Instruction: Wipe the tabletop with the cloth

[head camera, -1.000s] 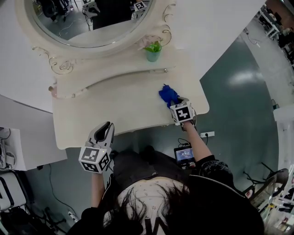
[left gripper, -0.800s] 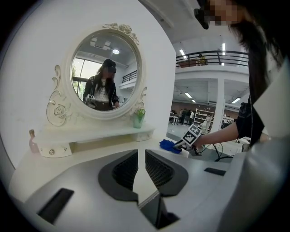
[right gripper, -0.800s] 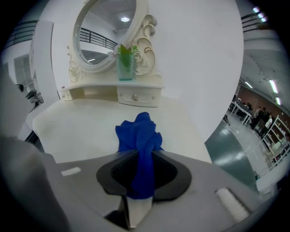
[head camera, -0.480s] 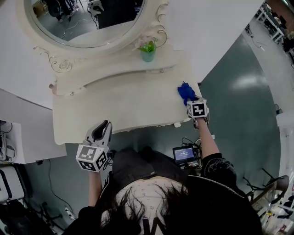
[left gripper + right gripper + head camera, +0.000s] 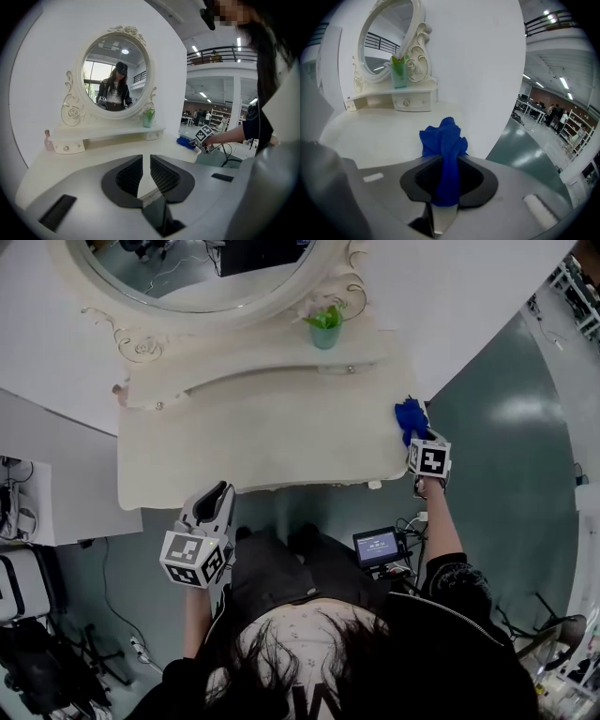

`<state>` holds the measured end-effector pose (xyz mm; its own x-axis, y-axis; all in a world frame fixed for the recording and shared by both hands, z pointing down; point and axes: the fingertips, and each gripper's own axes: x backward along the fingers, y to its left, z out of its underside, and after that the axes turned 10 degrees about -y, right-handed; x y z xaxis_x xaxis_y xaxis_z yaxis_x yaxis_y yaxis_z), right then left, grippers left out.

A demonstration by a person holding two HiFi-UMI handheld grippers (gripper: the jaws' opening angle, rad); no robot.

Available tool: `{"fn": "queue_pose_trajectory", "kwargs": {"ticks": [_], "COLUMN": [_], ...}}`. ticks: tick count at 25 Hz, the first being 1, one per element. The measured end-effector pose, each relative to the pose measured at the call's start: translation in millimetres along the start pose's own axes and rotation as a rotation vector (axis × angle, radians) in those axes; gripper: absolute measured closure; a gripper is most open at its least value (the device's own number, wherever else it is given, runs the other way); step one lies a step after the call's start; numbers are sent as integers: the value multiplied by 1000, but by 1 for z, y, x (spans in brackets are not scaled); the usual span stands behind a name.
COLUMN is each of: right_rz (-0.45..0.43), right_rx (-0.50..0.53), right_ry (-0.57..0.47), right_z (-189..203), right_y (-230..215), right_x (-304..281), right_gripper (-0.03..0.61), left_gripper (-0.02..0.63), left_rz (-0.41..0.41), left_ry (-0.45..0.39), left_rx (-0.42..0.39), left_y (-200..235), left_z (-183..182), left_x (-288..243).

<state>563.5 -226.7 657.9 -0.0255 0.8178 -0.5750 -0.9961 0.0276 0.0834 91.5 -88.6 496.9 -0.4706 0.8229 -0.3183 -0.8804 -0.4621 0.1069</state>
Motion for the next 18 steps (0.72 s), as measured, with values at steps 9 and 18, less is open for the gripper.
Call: {"fn": "queue_pose_trajectory", "kwargs": {"ticks": [9,18], "right_rz": [58,-104], "right_rx": [-48,-29], "right_ry": [29,-54], "right_z": [0,-57], "right_y": [-4,138], "right_x": [-2,31], "right_gripper": [489,489], "left_gripper": [577,577], "left_rz": [-72,-171], "left_ry": [-6,-7], "left_rx": [34,84], "left_y": [32,106], "left_z": [8,31], "left_x": [39,116]}}
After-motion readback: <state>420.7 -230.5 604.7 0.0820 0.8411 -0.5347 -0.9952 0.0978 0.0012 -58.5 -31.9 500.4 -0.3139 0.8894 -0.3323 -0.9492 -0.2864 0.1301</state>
